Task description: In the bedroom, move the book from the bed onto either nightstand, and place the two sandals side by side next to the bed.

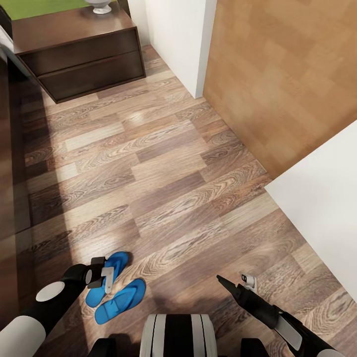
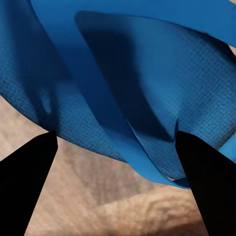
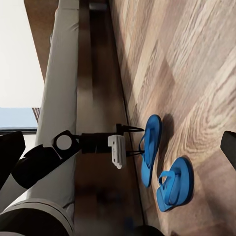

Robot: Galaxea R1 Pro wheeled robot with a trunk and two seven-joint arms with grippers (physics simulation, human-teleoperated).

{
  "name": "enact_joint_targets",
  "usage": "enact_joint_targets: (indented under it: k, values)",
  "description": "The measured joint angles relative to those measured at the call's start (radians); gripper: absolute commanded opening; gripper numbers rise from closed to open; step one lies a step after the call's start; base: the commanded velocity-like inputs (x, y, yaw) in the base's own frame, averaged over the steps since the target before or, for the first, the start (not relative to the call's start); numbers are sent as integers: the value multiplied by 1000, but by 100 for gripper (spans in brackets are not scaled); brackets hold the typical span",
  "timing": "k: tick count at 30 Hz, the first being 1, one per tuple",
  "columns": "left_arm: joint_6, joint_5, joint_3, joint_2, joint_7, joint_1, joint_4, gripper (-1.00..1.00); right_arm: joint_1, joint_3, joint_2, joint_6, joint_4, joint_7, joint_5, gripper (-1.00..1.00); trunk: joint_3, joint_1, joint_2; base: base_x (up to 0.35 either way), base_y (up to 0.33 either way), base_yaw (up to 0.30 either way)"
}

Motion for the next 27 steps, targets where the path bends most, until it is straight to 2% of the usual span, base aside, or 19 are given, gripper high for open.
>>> enact_joint_targets:
  k: [8,13,27]
  values:
    - [0,0,0,0,0,0,0,-100,0,-1,0,0,0,0,0,100,0,0,0,0,0,0]
    - [0,0,0,0,2,0,0,-100,0,0,0,0,1,0,0,100,-19,2,-1,0,0,0]
    - [1,-1,1,1,1,0,0,-100,0,-1,0,0,1,0,1,100,-19,2,-1,0,0,0]
